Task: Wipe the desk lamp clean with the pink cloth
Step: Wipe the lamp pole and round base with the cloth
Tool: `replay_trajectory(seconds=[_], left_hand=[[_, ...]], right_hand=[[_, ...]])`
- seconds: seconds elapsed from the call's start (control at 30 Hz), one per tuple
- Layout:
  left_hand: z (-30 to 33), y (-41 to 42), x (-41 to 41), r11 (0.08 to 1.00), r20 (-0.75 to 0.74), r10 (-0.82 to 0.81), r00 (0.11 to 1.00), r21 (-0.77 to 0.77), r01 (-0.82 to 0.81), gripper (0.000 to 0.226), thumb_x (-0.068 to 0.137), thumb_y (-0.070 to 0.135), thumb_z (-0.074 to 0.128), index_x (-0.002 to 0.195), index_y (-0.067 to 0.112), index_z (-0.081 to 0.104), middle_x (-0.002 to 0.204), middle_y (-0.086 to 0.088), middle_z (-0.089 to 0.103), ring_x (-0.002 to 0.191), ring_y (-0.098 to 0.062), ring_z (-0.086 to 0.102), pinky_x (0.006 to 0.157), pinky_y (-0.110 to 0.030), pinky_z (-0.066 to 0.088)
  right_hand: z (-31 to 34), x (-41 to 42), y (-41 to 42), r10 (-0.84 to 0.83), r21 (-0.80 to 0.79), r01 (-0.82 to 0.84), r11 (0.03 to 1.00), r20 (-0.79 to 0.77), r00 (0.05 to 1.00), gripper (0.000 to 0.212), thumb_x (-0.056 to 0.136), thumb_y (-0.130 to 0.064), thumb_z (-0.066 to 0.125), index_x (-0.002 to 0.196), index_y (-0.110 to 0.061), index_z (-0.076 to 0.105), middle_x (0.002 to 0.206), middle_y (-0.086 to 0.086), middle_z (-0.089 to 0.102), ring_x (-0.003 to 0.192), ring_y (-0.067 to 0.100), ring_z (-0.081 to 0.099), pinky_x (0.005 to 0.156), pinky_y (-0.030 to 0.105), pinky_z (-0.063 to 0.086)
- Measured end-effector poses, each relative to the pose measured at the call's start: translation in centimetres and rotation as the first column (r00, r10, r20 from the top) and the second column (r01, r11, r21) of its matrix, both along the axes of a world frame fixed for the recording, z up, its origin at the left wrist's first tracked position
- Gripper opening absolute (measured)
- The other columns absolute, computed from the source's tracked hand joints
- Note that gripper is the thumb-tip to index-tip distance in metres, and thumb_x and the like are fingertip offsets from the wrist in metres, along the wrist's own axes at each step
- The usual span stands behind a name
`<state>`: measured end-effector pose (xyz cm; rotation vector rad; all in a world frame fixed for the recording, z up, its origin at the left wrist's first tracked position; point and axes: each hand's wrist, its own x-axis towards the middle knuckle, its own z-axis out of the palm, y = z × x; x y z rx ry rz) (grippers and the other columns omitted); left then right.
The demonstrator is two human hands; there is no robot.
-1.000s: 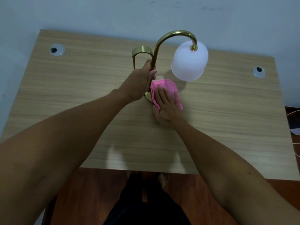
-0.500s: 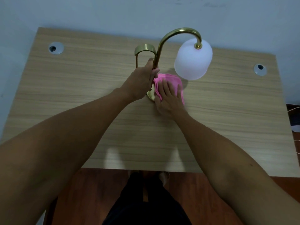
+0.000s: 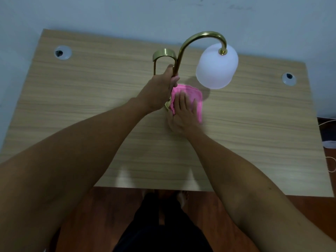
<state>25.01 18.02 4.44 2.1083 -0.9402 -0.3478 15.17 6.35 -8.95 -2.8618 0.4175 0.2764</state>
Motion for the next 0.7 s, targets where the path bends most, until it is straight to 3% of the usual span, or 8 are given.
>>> replay_trajectory(seconds=[0.17, 0.33, 0.53, 0.7], left_hand=[[0.1, 0.1, -0.2, 1.0, 0.001, -0.002, 1.0, -0.007, 0.002, 0.027, 0.111, 0.017, 0.038, 0.126, -0.002, 0.049, 0.101, -0.016, 0.071, 0.087, -0.027, 0.071, 0.082, -0.05, 0.06], [0.2, 0.1, -0.2, 1.0, -0.006, 0.012, 1.0, 0.007, -0.012, 0.028, 0.11, 0.016, 0.04, 0.13, -0.002, 0.048, 0.102, -0.018, 0.072, 0.09, -0.03, 0.072, 0.083, -0.05, 0.06], [0.5, 0.1, -0.3, 1.0, -0.019, -0.006, 1.0, 0.025, 0.006, 0.027, 0.11, 0.015, 0.039, 0.129, -0.002, 0.049, 0.103, -0.017, 0.071, 0.092, -0.033, 0.072, 0.084, -0.053, 0.059], [0.6, 0.1, -0.3, 1.0, -0.013, 0.003, 1.0, 0.023, -0.002, 0.03, 0.11, 0.016, 0.04, 0.132, -0.003, 0.048, 0.102, -0.019, 0.072, 0.09, -0.034, 0.071, 0.083, -0.054, 0.058]], right_hand=[[0.0, -3.5, 0.3, 0.075, -0.045, -0.074, 0.996, 0.036, 0.997, 0.072, 0.105, -0.042, 0.029, 0.164, -0.015, -0.002, 0.173, 0.008, -0.008, 0.16, 0.026, -0.008, 0.126, 0.062, -0.007], [0.4, -0.8, 0.5, -0.109, 0.013, 0.109, 0.994, -0.009, 0.994, 0.073, 0.105, -0.045, 0.024, 0.163, -0.011, -0.005, 0.172, 0.012, -0.006, 0.16, 0.029, -0.006, 0.12, 0.056, -0.016], [-0.3, -3.8, 1.7, 0.026, -0.039, -0.026, 0.999, 0.021, 0.999, 0.073, 0.104, -0.042, 0.032, 0.164, -0.015, -0.001, 0.173, 0.006, -0.006, 0.16, 0.027, -0.007, 0.125, 0.063, -0.006], [0.5, -1.2, 1.1, -0.147, 0.022, 0.148, 0.989, -0.015, 0.989, 0.072, 0.106, -0.043, 0.024, 0.163, -0.011, -0.007, 0.172, 0.008, -0.01, 0.159, 0.026, -0.009, 0.124, 0.061, -0.009]])
